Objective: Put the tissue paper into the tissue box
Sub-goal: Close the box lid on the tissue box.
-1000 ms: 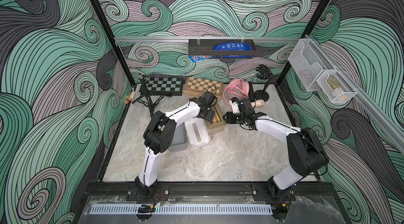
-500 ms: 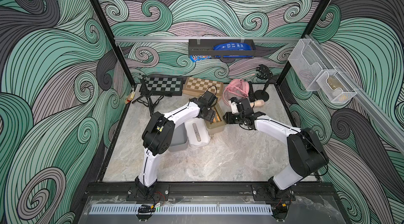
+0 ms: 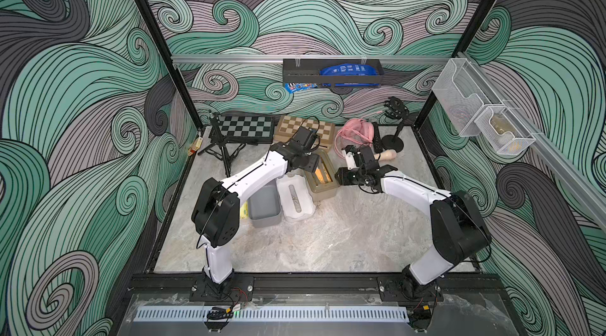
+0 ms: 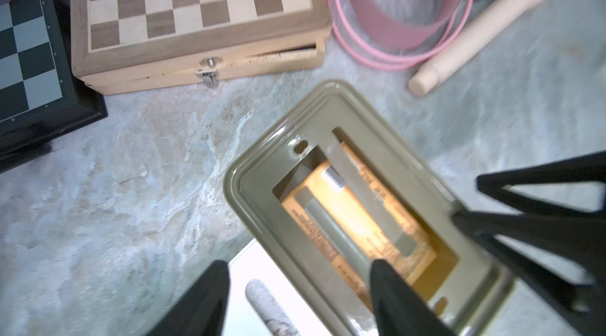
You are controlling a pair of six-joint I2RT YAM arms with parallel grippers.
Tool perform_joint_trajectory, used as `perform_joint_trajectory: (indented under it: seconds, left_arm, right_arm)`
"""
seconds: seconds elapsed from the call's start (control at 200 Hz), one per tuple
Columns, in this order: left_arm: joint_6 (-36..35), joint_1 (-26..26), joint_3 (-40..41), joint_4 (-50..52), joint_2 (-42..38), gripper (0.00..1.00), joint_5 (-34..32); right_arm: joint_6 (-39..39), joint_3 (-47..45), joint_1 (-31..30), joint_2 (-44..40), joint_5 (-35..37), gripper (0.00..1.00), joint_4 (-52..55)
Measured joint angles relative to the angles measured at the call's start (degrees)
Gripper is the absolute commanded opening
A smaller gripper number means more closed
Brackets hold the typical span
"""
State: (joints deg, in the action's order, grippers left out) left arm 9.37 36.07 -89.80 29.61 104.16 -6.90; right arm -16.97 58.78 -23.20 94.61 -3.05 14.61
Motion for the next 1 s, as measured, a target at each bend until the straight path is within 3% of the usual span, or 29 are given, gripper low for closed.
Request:
perform_joint_trajectory:
  seconds: [0.16,0.245,0.435,0.585,0.791,1.001]
  left_arm:
    - [1.16,-3.58,4.11,-10.19,-3.67,0.26,7.82]
    - [2.91,-5.84,6.1,-15.32,-4.0,0.0,13.86]
    - [7.28,-10.21,9.7,-26.38,-0.63,0.0,30.38]
    - [10.43,-10.86,9.66,-30.97,4.7,0.0,38.62]
    - [11.93,-10.73,6.8,-31.15,7.61,0.0,41.83]
    - [12.55,-10.47,-2.16,-32.61,8.11,0.0,41.62]
  right_arm:
    - [0.11,0.55,0.0,0.17,0.17,0.43,0.81]
    - [0.13,0.87,-0.02,0.31,0.22,0.43,1.27]
    - [0.2,1.29,-0.28,0.5,0.44,0.43,1.79]
    - [0.2,1.46,-0.52,0.59,0.52,0.43,1.97]
    - [0.17,1.51,-0.59,0.59,0.74,0.43,2.08]
    - [0.17,1.57,-0.63,0.63,0.79,0.43,2.14]
